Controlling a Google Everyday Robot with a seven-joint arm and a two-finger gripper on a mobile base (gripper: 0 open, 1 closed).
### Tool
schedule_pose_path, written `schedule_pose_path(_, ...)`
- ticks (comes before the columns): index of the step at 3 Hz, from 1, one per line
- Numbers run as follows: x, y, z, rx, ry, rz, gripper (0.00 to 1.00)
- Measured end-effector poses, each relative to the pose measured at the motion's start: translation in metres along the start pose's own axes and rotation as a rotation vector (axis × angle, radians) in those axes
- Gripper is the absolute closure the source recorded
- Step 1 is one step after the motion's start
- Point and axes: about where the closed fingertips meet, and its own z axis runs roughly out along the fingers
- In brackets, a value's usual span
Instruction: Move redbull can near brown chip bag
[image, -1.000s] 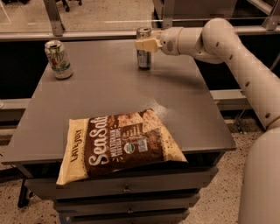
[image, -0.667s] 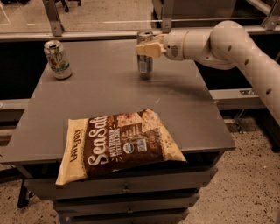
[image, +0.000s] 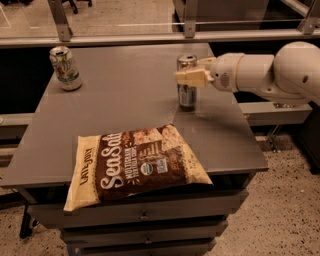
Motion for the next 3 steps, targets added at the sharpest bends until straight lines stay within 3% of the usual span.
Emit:
schedule_pose_path(1, 0.020, -0.001, -0.034, 0.068, 0.036, 0.010, 1.00)
schedule_pose_path(3, 0.032, 0.008, -0.070, 0.126, 0.069, 0.033, 1.00)
